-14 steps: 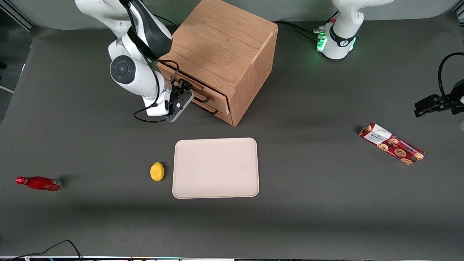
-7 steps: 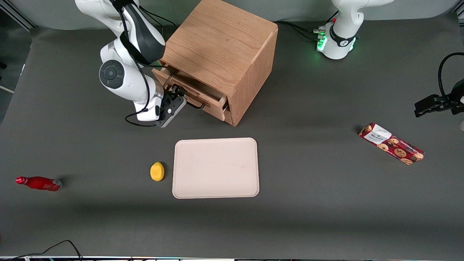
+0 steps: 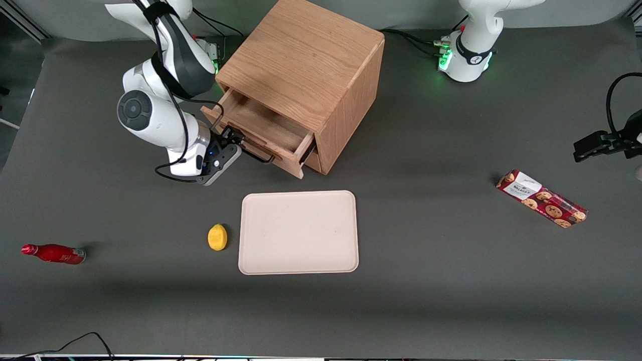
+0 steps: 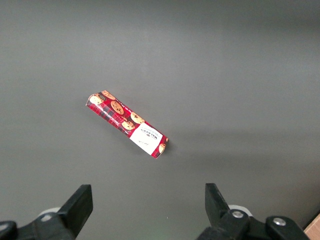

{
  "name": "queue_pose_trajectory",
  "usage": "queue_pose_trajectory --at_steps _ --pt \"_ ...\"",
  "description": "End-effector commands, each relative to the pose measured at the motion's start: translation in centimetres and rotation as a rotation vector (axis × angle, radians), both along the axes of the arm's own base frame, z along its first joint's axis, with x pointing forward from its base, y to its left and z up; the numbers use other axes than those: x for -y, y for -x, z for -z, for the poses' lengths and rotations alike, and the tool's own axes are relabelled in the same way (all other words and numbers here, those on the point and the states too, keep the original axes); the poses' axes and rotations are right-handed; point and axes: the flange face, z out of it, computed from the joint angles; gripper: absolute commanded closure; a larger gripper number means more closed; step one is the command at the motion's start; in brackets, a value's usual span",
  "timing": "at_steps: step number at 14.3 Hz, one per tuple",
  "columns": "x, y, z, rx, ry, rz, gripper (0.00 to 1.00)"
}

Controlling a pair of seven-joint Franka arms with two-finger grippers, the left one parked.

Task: Open upper drawer
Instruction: 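Pull the upper drawer outward by its handle with the right gripper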

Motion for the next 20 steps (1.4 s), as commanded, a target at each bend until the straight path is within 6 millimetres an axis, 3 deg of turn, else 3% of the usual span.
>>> queue_pose_trajectory --at_steps 1,13,20 --pt "0.9 -1.1 -0.4 0.019 0.0 0.001 0.0" --pt "6.7 -4.1 -0.6 0.04 0.027 0.096 0.0" --pt "11.4 -6.1 -1.3 0.061 0.031 0.18 0.0"
